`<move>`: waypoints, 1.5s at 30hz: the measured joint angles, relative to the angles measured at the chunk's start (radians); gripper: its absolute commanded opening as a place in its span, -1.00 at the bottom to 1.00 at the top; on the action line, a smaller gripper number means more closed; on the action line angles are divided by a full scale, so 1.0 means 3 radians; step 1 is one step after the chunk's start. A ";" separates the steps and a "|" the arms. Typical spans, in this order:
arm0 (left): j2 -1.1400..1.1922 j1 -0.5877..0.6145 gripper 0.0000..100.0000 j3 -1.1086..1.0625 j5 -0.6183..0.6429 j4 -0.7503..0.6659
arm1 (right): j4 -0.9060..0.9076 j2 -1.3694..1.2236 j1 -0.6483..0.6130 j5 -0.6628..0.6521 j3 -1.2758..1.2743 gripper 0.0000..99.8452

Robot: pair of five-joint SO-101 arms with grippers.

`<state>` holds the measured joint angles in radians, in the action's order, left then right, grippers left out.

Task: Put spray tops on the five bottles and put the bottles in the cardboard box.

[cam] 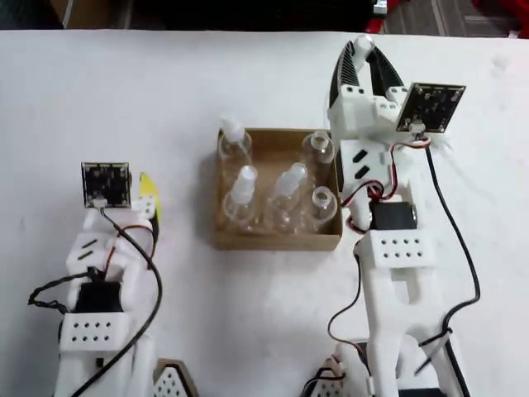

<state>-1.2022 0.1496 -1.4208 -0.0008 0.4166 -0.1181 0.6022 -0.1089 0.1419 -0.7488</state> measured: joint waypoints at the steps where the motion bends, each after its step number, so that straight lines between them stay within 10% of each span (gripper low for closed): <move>1: 0.0000 0.0000 -0.86 0.0000 0.0000 0.0000 | -0.0005 0.0041 0.0000 0.0000 -0.0015 -0.97; 35: 0.0000 0.0000 -0.86 0.0000 0.0000 0.0000 | -0.0240 0.0450 0.0000 0.0164 -0.0941 -0.97; 45: 0.0000 0.0000 -0.86 0.0000 0.0000 0.0000 | -0.0286 0.0450 -0.0256 -0.0414 -0.1095 -0.97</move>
<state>-1.2022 0.1496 -1.4208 -0.0008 0.4166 -0.2041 0.7373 -0.1857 0.0176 -1.0771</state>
